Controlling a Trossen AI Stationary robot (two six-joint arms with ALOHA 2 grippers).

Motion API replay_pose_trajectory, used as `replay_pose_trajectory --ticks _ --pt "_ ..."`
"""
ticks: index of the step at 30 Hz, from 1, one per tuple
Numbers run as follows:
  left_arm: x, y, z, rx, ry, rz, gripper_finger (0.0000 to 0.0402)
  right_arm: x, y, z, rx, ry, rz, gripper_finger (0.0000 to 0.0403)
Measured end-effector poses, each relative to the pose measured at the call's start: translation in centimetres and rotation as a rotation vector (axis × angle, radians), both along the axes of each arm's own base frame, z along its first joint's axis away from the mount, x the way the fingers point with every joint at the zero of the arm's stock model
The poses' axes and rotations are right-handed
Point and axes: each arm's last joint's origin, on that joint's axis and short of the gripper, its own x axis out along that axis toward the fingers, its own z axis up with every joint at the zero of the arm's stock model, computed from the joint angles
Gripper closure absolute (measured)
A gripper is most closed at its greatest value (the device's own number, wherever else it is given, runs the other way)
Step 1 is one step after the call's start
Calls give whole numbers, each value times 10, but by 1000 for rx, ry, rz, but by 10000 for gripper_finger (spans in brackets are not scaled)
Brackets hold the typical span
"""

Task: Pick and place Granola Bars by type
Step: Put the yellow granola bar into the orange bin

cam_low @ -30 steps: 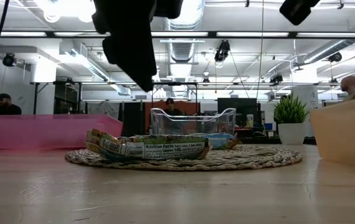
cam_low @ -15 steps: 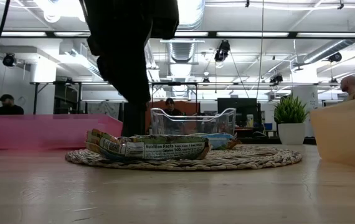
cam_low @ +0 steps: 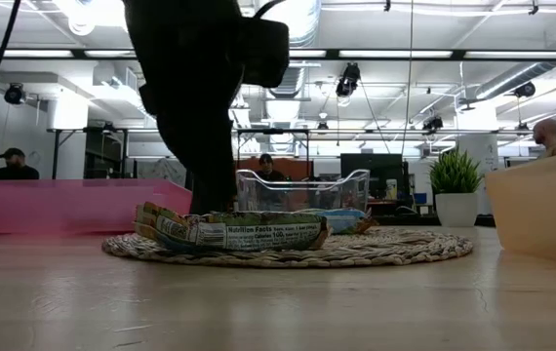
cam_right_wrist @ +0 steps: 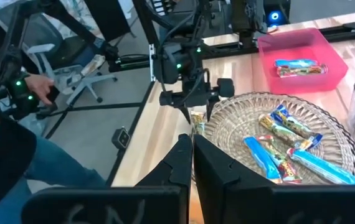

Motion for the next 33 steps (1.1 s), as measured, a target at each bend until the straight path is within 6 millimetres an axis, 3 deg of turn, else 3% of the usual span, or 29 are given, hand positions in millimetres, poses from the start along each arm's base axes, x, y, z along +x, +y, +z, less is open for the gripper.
replay_pose_trajectory --ticks 12,24,28,33 --pt "19 -6 -25 20 94 14 184 2 -1 -2 -3 23 -16 394" --pt "19 -4 -27 6 132 44 188 2 -2 -4 -9 51 -43 394" --pt "20 -3 -26 -4 138 42 210 2 -2 -4 -10 51 -45 394" --pt "23 -4 -22 -48 137 30 268 2 -2 -5 -15 52 -47 394"
